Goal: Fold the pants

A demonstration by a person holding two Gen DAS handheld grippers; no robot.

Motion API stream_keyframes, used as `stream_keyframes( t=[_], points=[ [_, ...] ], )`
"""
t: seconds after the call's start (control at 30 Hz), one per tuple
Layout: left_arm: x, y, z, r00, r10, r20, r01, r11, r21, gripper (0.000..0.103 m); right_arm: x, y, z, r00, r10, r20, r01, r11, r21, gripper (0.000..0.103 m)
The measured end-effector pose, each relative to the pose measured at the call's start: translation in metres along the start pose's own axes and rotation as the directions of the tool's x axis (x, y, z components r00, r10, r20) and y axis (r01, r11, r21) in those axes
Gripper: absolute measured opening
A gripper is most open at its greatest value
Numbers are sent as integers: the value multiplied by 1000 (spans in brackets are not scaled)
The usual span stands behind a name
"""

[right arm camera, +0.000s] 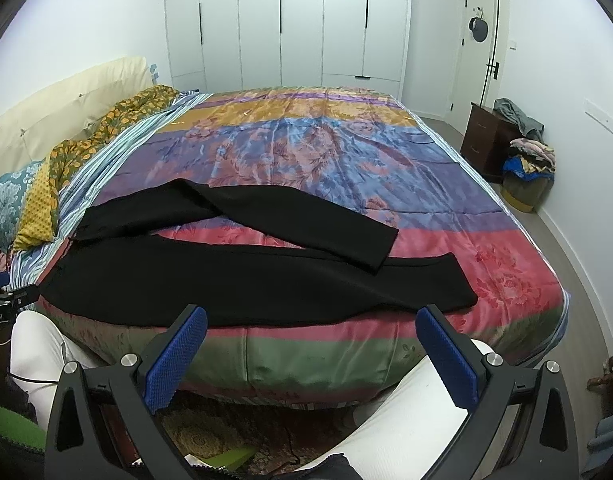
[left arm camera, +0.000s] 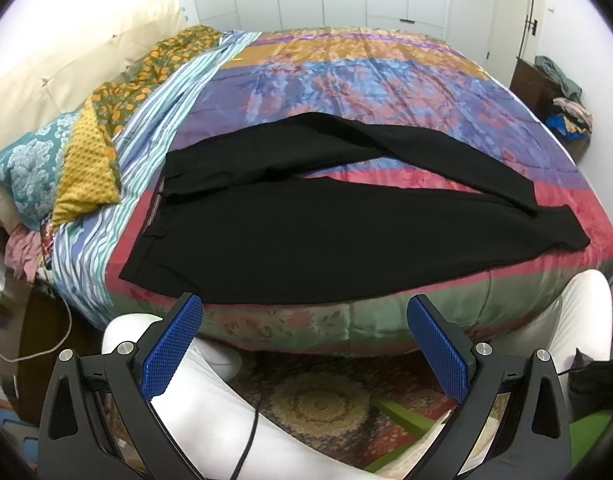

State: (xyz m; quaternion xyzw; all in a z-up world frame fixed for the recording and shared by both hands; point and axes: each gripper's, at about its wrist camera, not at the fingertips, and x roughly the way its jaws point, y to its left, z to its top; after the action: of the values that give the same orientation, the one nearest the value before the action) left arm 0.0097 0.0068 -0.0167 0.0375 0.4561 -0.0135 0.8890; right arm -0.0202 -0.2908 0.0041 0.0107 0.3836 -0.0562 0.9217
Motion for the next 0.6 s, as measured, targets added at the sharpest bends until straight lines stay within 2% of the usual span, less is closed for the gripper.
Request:
stream_keyframes(
  t=[0.3,0.6],
  points=[
    [-2,2,-1,1000,-12,10,12,1000,-7,102,2,5,1,1000,-9,-13,9,1000,-19,103],
    [-4,2,-1,999,-33,10,33,999,-10,102,1,16,3,999,-35,-29,32,996,-87,103]
  ],
)
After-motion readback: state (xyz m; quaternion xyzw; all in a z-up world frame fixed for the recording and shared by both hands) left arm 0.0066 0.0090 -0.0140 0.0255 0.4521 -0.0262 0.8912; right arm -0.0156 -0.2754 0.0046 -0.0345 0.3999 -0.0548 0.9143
